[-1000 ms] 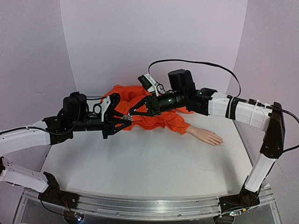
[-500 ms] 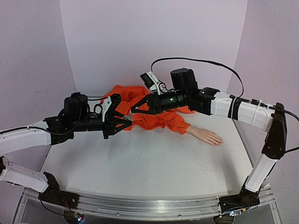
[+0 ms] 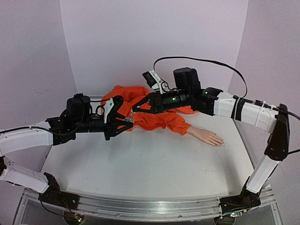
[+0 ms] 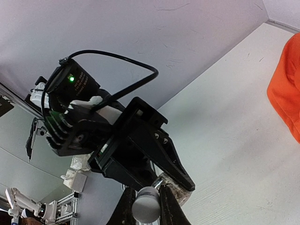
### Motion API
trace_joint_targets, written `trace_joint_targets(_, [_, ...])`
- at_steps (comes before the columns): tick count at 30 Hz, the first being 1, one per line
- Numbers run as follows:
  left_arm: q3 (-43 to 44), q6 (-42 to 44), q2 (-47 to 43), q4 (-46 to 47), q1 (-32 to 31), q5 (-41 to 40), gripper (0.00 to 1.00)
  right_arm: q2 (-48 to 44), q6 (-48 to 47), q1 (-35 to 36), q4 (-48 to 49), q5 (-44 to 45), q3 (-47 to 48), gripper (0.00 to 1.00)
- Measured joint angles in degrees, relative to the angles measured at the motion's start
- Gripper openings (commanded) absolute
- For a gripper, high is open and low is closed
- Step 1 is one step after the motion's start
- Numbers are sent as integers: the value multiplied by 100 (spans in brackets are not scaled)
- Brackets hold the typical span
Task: Paint the nails
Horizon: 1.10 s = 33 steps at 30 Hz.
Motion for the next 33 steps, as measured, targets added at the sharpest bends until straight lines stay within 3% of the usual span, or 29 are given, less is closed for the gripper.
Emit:
trace_joint_targets(10, [-127,26,76,-44,0,-127,0,-339,0,13,90,79,-133,0])
trace_joint_targets(18, [-422,13,-157,-66,0,-472,0,-1108,-22,-317,111,529,-929,0])
trace_joint_targets(26, [-413,-332,-669,-81,0,-778,0,-2645,-254,-2173,83,1156,-3067,0])
trace_joint_targets(33, [229,-494,-610,-87,0,-682,0,-3628,-295,-3991,-4,1661,-4815,0])
